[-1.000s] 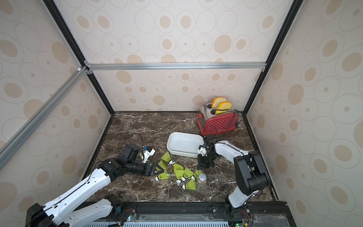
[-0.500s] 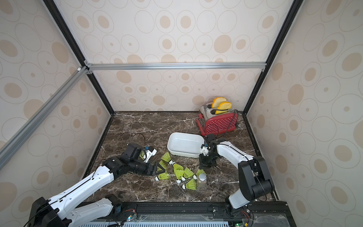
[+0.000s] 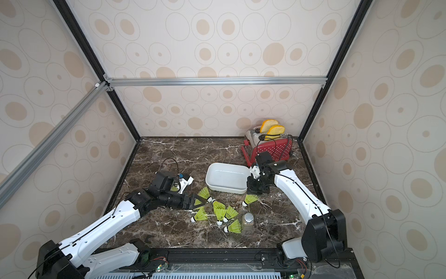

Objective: Put the shuttlecocks into the storage box
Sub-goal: Pick up the shuttlecock at the center of the board, then place the shuttlecock in the storage box.

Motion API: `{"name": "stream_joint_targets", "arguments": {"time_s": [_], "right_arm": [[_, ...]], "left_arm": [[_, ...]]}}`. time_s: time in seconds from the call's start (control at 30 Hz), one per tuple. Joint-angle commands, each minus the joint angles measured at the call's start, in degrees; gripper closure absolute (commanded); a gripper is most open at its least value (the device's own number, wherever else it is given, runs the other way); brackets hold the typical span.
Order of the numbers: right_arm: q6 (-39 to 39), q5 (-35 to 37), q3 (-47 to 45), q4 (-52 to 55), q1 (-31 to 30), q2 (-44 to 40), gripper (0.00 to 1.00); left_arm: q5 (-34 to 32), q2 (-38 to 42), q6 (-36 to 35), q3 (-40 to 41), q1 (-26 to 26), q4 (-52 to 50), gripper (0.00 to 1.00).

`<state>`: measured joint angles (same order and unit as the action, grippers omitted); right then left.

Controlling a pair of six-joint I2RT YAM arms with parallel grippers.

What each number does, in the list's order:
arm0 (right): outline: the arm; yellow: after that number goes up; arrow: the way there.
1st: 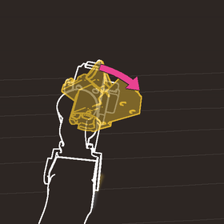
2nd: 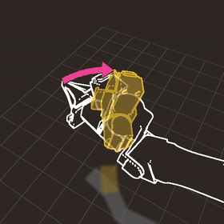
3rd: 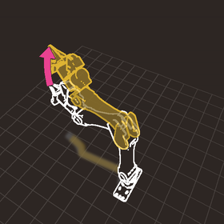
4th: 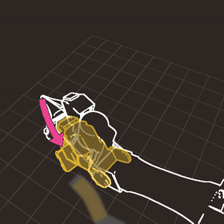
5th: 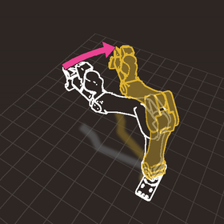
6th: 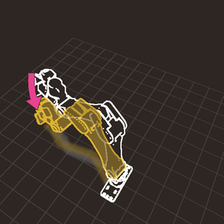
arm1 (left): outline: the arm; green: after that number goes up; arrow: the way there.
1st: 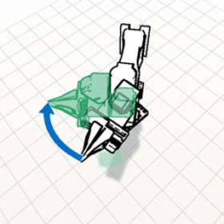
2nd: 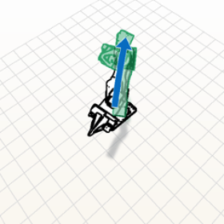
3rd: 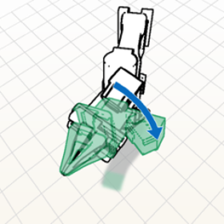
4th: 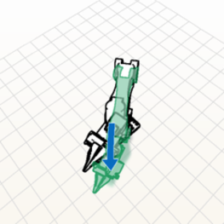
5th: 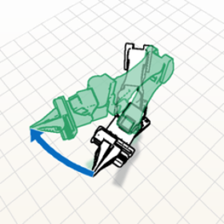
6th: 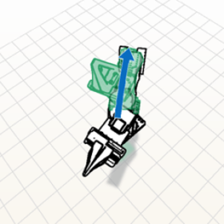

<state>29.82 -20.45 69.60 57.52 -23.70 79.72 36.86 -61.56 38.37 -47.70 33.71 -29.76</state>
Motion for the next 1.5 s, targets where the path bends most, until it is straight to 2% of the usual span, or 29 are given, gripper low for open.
{"name": "stream_joint_targets", "arguments": {"time_s": [0.0, 0.27, 0.5, 0.63, 0.73, 0.9, 1.07, 1.2, 1.37, 1.47], "right_arm": [[1.5, 0.7, 4.7, 2.9, 0.3, -0.1, 1.00], [-0.8, -0.1, 18.5, 3.3, 0.2, 8.8, 1.00], [2.7, -2.5, 23.0, -2.8, 0.1, 13.9, 1.00], [7.7, -2.2, 21.6, -9.8, -1.0, 15.5, 1.00], [14.1, -1.5, 17.2, -18.8, -1.6, 15.6, 1.00], [25.1, 2.9, 9.7, -36.1, -4.0, 16.0, 1.00], [29.5, 6.9, 10.7, -42.8, -7.1, 20.8, 1.00], [34.4, 8.2, 7.7, -51.7, -8.1, 23.8, 1.00], [38.0, 8.0, 6.9, -56.5, -9.2, 27.0, 1.00], [39.9, 9.2, 5.6, -58.9, -10.4, 27.7, 1.00]], "left_arm": [[-1.5, -1.2, 1.2, -4.8, 0.4, 0.2, 0.13], [-2.4, -5.2, 1.9, -12.2, -2.6, -1.4, 0.13], [-6.1, -4.8, 3.8, -14.6, -7.5, -4.0, 0.12], [-8.1, -3.9, 4.5, -16.3, -8.4, -6.0, 0.12], [-8.9, -2.4, 4.5, -16.5, -9.3, -8.4, 0.11], [-5.6, -0.7, 7.5, -14.8, -13.6, -6.9, 0.11], [-1.9, -1.7, 9.8, -14.7, -15.4, -2.9, 0.10], [-4.8, -2.0, 10.7, -16.9, -15.5, -6.9, 0.11], [-6.2, -2.1, 13.6, -17.7, -15.5, -8.5, 0.11], [-7.2, -2.1, 12.6, -19.1, -15.5, -10.1, 0.11]]}}
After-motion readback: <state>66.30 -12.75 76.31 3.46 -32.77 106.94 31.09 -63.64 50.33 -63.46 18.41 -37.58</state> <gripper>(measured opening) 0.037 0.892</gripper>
